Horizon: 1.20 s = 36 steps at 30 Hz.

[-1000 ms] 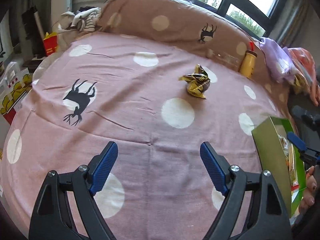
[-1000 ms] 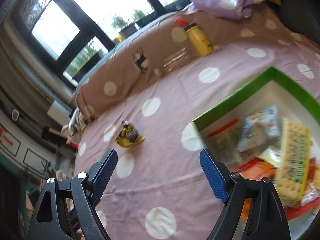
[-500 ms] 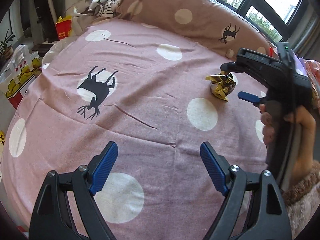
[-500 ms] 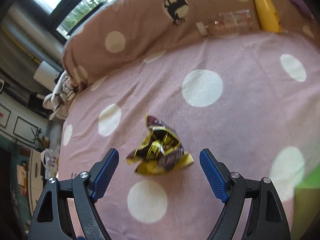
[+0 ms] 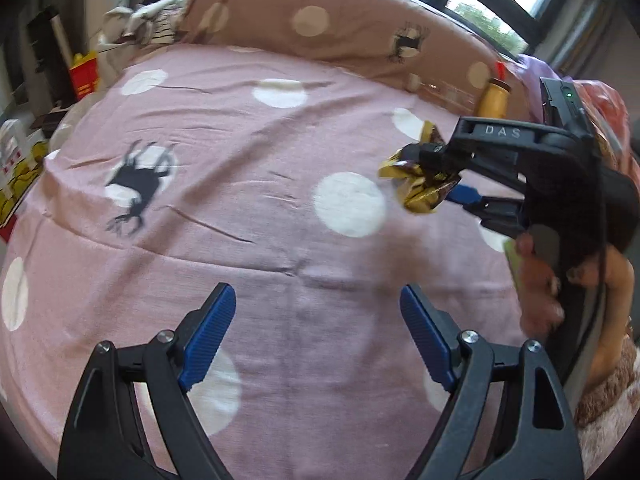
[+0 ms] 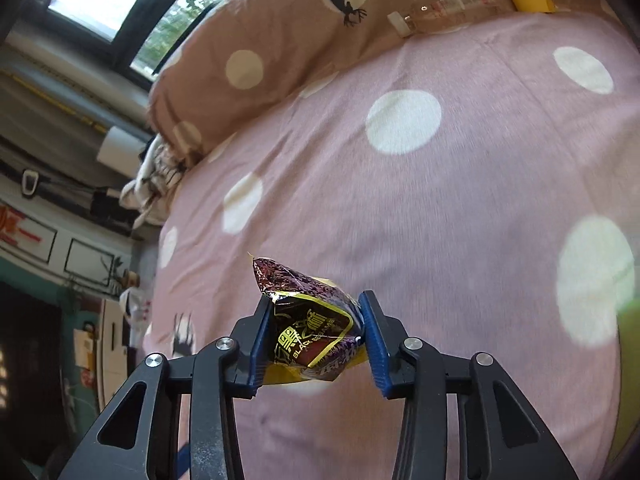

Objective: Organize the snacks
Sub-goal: 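Carry the gold candy wrapper over the green box and open the right gripper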

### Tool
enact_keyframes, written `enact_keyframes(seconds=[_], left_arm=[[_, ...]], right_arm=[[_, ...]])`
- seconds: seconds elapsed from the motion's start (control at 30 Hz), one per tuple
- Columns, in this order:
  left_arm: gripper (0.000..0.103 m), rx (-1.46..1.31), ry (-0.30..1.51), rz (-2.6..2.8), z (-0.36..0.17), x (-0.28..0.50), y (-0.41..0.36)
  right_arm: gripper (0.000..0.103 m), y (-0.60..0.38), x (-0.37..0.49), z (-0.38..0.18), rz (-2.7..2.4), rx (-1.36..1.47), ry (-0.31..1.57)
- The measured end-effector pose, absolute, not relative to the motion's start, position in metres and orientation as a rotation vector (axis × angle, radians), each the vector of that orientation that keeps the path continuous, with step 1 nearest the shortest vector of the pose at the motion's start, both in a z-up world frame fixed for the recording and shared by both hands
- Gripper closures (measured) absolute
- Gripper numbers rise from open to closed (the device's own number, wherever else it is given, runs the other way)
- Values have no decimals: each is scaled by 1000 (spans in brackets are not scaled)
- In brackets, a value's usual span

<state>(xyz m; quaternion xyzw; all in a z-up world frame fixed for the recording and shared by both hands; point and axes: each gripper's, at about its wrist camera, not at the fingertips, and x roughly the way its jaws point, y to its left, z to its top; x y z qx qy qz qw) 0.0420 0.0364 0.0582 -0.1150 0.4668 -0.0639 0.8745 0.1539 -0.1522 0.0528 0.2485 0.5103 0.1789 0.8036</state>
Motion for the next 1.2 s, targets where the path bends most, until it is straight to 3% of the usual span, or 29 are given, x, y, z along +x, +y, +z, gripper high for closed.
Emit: enact_keyframes(seconds=[0.43, 0.67, 0.87, 1.2], left_arm=[[20, -158, 1080, -431, 40, 31, -38], [47, -171, 1137, -550, 24, 32, -62], [54, -143, 1104, -597, 27, 24, -73], [55, -63, 912, -639, 69, -10, -89]], right_arm=[[59, -180, 61, 33, 315, 510, 1171], [59, -195, 45, 22, 327, 559, 1182], [59, -210, 37, 21, 318, 595, 1176], [59, -226, 7, 66, 355, 570, 1011]])
